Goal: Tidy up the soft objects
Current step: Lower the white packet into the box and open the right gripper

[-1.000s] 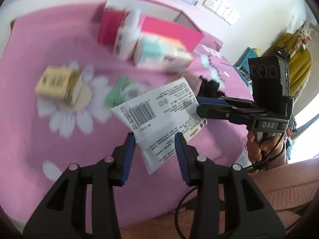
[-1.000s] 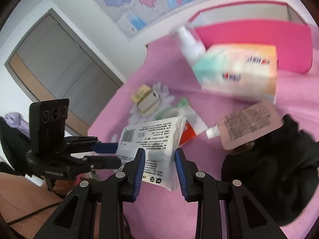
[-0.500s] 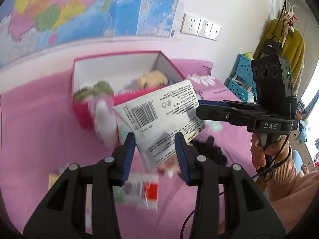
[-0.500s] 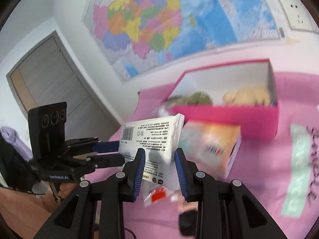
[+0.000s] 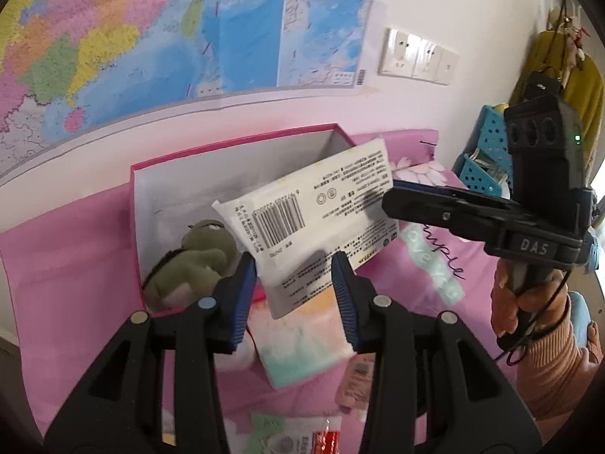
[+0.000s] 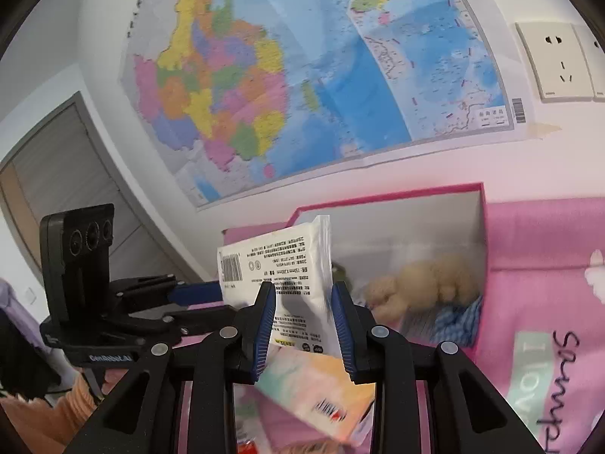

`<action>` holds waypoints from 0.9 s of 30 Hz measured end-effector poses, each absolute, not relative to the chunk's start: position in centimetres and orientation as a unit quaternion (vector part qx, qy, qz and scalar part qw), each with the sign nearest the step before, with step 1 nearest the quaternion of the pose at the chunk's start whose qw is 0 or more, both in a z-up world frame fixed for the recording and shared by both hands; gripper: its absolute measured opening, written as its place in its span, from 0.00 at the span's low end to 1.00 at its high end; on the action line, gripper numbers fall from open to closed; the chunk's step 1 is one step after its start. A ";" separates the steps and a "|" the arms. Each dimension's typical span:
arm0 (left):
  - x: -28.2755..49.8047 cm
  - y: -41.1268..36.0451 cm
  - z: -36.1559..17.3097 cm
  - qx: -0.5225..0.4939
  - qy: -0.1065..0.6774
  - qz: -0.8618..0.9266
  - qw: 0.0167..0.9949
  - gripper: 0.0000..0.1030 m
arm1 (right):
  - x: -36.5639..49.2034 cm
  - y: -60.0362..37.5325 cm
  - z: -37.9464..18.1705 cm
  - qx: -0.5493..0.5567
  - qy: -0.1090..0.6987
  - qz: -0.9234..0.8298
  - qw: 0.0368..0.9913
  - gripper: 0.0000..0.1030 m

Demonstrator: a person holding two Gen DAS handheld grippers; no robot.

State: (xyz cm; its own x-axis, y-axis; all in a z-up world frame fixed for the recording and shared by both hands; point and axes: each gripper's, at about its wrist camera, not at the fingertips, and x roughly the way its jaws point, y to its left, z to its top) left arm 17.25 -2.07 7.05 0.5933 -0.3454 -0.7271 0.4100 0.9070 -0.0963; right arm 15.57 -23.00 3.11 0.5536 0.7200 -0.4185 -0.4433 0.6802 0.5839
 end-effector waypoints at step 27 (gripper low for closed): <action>19.6 -2.1 5.2 0.030 0.405 -0.179 0.896 0.43 | 18.7 -22.6 -0.7 0.206 0.378 0.305 0.850 0.42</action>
